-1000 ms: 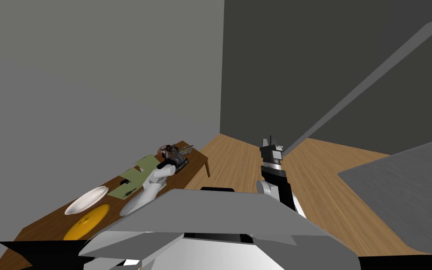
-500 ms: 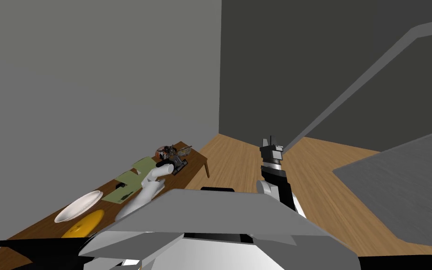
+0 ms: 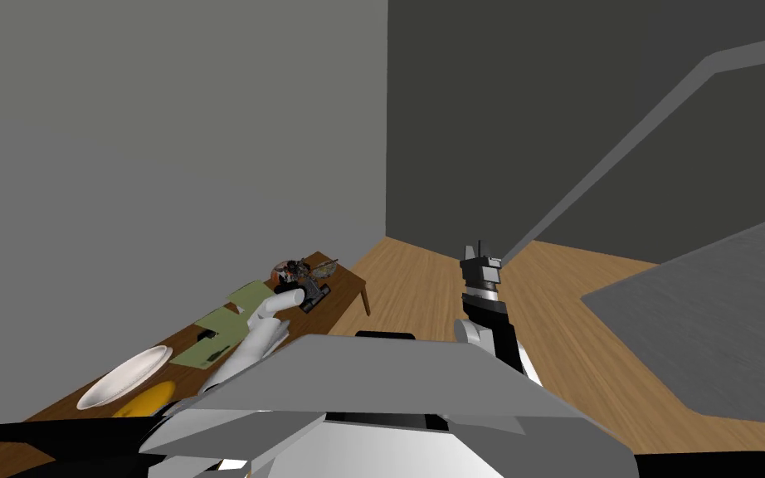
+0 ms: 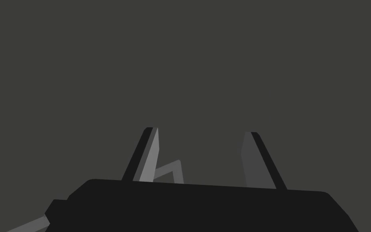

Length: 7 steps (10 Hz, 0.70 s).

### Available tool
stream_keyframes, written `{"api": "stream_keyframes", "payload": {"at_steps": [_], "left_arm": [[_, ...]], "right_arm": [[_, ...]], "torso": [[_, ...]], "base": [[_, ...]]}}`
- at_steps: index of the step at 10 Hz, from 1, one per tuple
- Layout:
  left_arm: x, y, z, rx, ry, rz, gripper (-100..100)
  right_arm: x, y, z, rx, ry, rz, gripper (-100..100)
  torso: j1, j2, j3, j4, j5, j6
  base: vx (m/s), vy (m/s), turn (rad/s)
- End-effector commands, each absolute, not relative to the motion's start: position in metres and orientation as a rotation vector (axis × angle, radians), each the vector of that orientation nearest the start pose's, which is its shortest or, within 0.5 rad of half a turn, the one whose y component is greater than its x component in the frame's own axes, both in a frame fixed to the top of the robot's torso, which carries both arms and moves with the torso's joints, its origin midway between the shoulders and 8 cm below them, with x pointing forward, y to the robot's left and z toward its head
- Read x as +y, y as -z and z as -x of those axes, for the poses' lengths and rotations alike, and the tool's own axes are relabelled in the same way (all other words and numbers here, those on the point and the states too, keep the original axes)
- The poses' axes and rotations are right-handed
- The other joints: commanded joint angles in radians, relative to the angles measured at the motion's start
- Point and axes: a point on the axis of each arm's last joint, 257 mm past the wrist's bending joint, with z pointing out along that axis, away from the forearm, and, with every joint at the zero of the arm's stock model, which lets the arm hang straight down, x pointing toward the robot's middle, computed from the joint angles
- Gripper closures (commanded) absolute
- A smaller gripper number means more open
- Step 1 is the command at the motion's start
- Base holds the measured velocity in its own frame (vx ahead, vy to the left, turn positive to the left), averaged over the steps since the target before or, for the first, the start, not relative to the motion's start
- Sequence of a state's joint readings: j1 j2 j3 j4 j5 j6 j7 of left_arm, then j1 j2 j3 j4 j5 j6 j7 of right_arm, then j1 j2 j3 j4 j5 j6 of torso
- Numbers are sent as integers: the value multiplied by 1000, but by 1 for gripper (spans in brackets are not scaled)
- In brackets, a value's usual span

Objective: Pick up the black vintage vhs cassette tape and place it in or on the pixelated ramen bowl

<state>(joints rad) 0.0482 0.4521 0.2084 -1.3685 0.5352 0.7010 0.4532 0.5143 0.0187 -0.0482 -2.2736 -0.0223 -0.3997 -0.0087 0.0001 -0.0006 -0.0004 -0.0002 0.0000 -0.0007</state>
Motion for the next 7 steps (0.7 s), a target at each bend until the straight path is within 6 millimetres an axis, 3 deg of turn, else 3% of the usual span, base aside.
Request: {"api": "stream_keyframes", "payload": {"at_steps": [1,7], "left_arm": [[479,429,-412,962,775,2478,-100],[495,453,-379,885,624,2691,-100]], "right_arm": [[-306,2,-355,655,-1242,-780,0],[-306,2,-355,655,-1242,-780,0]], "torso": [[0,0,0,0,0,0],[0,0,0,0,0,0]], "base": [[14,5,-49],[12,7,-48]]}}
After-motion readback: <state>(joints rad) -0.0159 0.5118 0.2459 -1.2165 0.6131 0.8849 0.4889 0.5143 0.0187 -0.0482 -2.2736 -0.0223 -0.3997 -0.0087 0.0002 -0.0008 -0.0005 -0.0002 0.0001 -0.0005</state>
